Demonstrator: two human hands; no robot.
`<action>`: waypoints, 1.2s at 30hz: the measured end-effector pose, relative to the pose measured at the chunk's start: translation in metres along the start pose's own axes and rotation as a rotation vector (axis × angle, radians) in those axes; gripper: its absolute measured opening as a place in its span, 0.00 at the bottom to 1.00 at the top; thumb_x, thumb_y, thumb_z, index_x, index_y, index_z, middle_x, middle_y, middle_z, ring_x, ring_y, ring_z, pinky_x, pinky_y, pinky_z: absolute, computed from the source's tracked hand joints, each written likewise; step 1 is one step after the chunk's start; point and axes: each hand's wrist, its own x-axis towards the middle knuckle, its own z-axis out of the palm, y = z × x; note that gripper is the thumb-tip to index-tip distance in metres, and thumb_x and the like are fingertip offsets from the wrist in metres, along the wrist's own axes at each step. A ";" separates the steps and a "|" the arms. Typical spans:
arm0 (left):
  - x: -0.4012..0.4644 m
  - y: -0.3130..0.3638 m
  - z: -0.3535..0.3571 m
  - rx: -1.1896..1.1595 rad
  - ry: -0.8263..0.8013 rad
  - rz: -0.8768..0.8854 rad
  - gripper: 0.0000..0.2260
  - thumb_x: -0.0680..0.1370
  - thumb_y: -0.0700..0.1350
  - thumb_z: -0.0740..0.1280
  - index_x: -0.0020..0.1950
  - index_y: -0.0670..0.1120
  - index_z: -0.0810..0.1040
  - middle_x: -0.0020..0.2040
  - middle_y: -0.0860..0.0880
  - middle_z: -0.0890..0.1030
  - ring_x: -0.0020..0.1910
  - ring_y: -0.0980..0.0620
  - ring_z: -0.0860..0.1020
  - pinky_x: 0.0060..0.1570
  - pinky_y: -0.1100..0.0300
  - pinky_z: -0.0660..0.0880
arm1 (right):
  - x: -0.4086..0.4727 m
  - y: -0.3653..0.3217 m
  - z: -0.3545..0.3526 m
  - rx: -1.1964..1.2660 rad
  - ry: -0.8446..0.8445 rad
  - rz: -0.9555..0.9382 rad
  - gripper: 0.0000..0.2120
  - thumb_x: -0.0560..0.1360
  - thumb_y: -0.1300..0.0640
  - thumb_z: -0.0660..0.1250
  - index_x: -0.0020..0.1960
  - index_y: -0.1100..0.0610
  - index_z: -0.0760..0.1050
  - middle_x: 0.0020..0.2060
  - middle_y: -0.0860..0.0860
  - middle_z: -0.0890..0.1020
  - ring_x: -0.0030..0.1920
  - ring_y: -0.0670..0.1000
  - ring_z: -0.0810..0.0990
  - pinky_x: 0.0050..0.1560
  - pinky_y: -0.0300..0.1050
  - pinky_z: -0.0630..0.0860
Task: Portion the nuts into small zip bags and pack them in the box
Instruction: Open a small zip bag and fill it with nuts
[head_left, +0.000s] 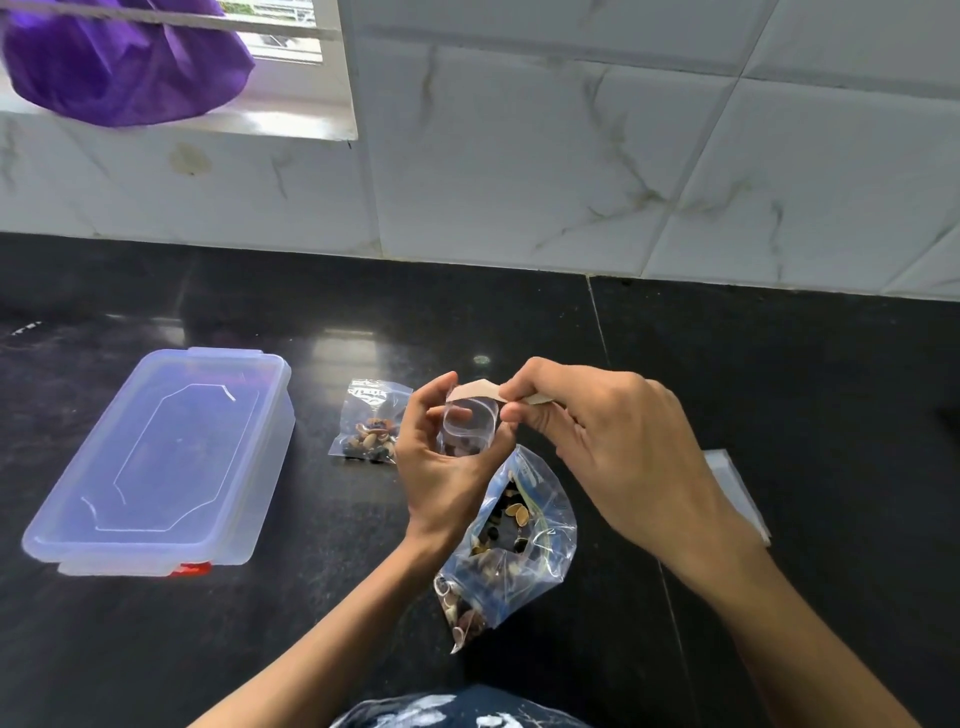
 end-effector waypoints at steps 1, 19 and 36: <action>0.000 0.000 0.000 -0.005 -0.001 0.002 0.27 0.62 0.47 0.78 0.59 0.50 0.73 0.49 0.50 0.82 0.46 0.53 0.82 0.45 0.65 0.77 | 0.000 -0.001 0.000 -0.001 0.015 -0.007 0.17 0.77 0.41 0.54 0.48 0.51 0.75 0.33 0.47 0.81 0.31 0.49 0.79 0.27 0.49 0.77; 0.007 0.004 -0.007 0.048 0.060 -0.011 0.26 0.66 0.36 0.78 0.57 0.53 0.72 0.48 0.55 0.78 0.43 0.57 0.79 0.38 0.65 0.78 | -0.067 0.065 0.047 0.454 -0.239 0.849 0.10 0.76 0.47 0.66 0.40 0.51 0.78 0.32 0.47 0.82 0.26 0.42 0.76 0.37 0.43 0.74; 0.014 0.018 0.005 0.034 0.119 -0.055 0.21 0.68 0.34 0.75 0.57 0.44 0.71 0.44 0.56 0.76 0.40 0.63 0.78 0.36 0.72 0.73 | -0.017 0.044 0.035 0.112 -0.296 0.535 0.40 0.67 0.44 0.75 0.73 0.43 0.58 0.68 0.47 0.62 0.67 0.47 0.64 0.66 0.46 0.66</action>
